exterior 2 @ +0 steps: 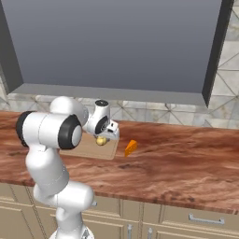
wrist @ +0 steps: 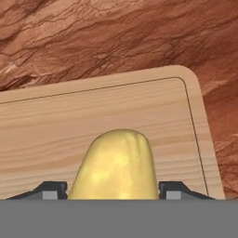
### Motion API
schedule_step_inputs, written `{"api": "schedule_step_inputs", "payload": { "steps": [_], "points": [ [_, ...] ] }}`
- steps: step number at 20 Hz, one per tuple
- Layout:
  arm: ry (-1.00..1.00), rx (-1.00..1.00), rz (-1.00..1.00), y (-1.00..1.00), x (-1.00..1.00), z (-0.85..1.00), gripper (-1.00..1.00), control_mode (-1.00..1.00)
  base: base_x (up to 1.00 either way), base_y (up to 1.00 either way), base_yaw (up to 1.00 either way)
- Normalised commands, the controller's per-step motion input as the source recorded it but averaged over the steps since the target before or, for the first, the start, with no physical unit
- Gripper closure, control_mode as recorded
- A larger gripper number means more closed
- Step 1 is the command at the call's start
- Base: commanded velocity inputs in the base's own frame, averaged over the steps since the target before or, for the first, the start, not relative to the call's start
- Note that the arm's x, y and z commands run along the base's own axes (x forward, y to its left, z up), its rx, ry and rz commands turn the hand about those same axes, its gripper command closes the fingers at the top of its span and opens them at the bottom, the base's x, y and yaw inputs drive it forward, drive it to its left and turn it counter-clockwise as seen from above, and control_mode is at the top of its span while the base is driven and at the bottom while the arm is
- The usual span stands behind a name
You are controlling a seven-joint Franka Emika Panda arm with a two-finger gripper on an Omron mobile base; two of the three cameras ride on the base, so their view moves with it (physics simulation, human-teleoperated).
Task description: Retrieve the reheated potato from the microwave, then place the potato, cheese, and condiment on the cutting board.
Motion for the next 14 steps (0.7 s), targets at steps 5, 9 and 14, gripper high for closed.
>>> {"api": "schedule_step_inputs", "payload": {
  "steps": [5, 9, 14],
  "points": [
    [-0.07, -0.04, 0.00, 0.00, 0.16, -0.24, 1.00, -1.00, 0.00, 0.00, 0.00],
    [-0.04, -0.06, 0.00, 0.00, 0.08, -0.28, 1.00, -1.00, 0.00, 0.00, 0.00],
    [0.00, -0.02, 0.00, 0.00, 0.01, -0.30, -1.00, -1.00, 0.00, 0.00, 0.00]
  ]
}}
